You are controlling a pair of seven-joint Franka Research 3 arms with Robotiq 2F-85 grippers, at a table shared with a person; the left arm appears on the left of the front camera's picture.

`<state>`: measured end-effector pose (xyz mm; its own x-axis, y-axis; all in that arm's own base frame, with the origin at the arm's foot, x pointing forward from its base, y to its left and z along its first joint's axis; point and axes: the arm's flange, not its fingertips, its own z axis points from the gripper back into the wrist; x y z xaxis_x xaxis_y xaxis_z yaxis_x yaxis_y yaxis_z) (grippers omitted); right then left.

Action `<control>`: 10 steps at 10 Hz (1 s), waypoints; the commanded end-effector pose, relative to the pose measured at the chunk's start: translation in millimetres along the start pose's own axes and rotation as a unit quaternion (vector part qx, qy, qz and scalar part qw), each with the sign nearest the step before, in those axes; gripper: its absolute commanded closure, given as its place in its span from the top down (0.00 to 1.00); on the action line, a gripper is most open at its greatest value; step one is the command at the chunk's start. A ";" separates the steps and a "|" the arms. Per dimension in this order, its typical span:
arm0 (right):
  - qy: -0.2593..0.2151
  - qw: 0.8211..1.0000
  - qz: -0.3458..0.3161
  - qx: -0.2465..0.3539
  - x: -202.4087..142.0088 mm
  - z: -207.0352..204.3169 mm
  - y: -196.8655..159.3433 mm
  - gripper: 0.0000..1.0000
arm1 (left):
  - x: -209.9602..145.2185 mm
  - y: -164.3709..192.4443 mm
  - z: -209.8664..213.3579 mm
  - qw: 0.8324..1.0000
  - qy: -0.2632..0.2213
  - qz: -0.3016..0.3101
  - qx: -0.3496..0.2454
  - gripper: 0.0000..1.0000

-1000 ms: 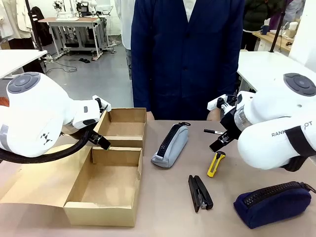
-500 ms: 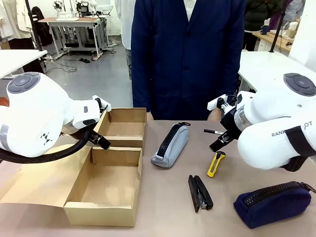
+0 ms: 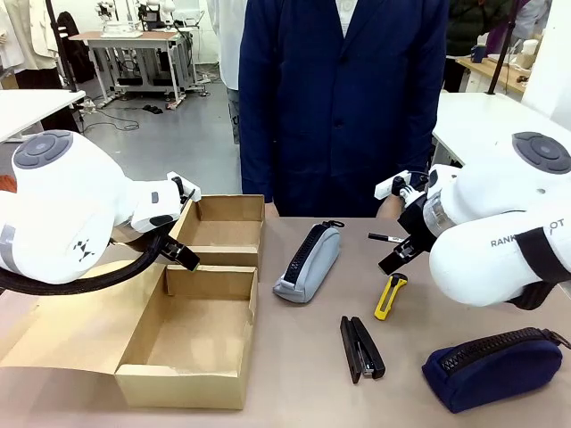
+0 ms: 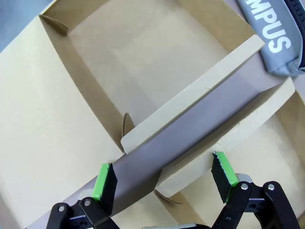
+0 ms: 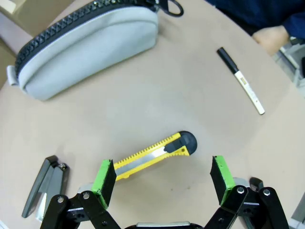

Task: Place items inside the box.
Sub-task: Pick up a Pencil pouch or Stapler and place it inside the Mailer Box closest to the robot.

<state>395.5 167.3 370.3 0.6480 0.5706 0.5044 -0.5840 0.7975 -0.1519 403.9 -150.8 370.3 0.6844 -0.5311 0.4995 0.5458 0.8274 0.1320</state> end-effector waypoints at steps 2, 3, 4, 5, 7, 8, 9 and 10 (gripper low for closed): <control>0.000 1.000 -0.001 0.000 0.0 0.0 -0.1 1.00 | 0.0 0.0 0.0 1.000 0.000 0.000 0.000 1.00; 0.000 1.000 -0.001 0.000 0.0 0.0 -0.1 1.00 | 0.0 0.0 0.0 1.000 0.000 0.000 0.000 1.00; 0.000 1.000 0.000 0.000 0.0 0.0 0.0 1.00 | 0.0 0.0 0.0 1.000 0.000 0.000 0.000 1.00; 0.029 1.000 -0.001 -0.004 2.6 5.2 -5.7 1.00 | 0.0 0.0 0.0 1.000 0.000 0.000 0.000 1.00; 0.053 0.990 -0.122 0.036 23.0 63.8 -29.5 1.00 | 25.6 -1.8 72.3 0.996 -0.024 0.038 -0.072 1.00; 0.053 0.979 -0.186 0.062 25.0 103.9 -45.2 1.00 | 35.4 0.5 116.1 0.992 -0.017 0.084 -0.090 1.00; 0.041 0.966 -0.223 0.122 16.7 145.1 -59.4 1.00 | 33.9 8.1 148.9 0.989 -0.028 0.091 -0.110 1.00; 0.020 0.949 -0.272 0.157 -5.1 184.7 -75.1 1.00 | 24.4 26.5 177.6 0.982 -0.008 0.088 -0.169 1.00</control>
<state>362.5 99.7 511.6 0.8850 0.2413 0.3981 -0.3665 0.8885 0.2762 350.6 -142.7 520.9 0.7444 -0.3891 0.5426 0.5518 0.8161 -0.1718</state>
